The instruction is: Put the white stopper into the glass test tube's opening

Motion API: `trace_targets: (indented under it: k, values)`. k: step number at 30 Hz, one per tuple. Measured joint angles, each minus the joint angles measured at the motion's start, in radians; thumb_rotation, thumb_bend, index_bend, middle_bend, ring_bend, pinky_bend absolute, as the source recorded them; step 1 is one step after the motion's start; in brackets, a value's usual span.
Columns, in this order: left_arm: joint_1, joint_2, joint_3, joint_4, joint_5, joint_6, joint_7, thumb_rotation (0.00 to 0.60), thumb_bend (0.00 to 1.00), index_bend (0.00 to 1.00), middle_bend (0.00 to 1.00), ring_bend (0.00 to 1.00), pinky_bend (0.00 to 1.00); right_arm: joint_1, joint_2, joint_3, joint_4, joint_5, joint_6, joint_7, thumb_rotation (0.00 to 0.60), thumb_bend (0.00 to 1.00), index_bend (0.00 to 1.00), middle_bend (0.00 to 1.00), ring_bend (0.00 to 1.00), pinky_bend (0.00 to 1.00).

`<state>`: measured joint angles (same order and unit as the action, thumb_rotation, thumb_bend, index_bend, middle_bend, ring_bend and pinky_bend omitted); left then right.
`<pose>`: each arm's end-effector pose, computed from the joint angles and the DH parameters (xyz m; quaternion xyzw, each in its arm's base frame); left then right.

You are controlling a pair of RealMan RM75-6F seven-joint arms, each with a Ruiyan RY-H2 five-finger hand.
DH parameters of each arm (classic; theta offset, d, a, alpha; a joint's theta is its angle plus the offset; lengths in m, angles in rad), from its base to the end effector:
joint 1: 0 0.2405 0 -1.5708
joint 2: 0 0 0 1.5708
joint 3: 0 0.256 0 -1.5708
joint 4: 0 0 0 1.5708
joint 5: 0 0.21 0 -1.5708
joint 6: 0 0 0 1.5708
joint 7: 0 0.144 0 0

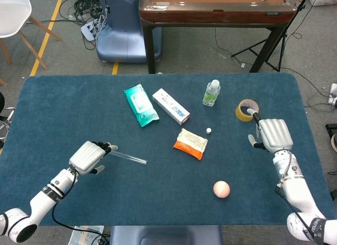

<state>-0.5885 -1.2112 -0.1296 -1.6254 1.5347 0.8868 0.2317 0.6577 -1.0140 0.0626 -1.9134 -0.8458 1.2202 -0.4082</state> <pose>-0.1898 0.3063 0.0605 -0.8248 -0.2599 -0.3180 0.3886 -0.2099 -0.3115 0.1472 0.6489 -0.4017 0.2995 0.5725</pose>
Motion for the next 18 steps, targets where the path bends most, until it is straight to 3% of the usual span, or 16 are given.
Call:
trace_targets:
  k: [3,6,12,18]
  values:
    - [-0.037,-0.052,-0.008,0.026,-0.041,-0.034,0.045,0.600,0.24,0.35,0.57,0.62,0.81,-0.011,0.002,0.002,0.000,-0.004,-0.006,0.001,0.600,0.37,0.16,0.67,0.75,1.00]
    - [-0.071,-0.102,-0.017,0.055,-0.086,-0.062,0.079,0.600,0.24,0.39,0.69,0.75,0.91,-0.021,0.002,0.005,0.007,-0.005,-0.018,0.004,0.600,0.37,0.16,0.68,0.77,1.00]
    - [-0.115,-0.174,-0.024,0.101,-0.164,-0.092,0.170,0.600,0.24,0.40,0.81,0.86,0.99,-0.040,0.007,0.012,0.020,-0.006,-0.039,0.013,0.600,0.36,0.16,0.70,0.79,1.00]
    - [-0.150,-0.228,-0.021,0.121,-0.274,-0.106,0.311,0.600,0.24,0.40,0.87,0.92,1.00,-0.056,0.009,0.020,0.031,-0.007,-0.057,0.021,0.600,0.36,0.16,0.72,0.80,1.00]
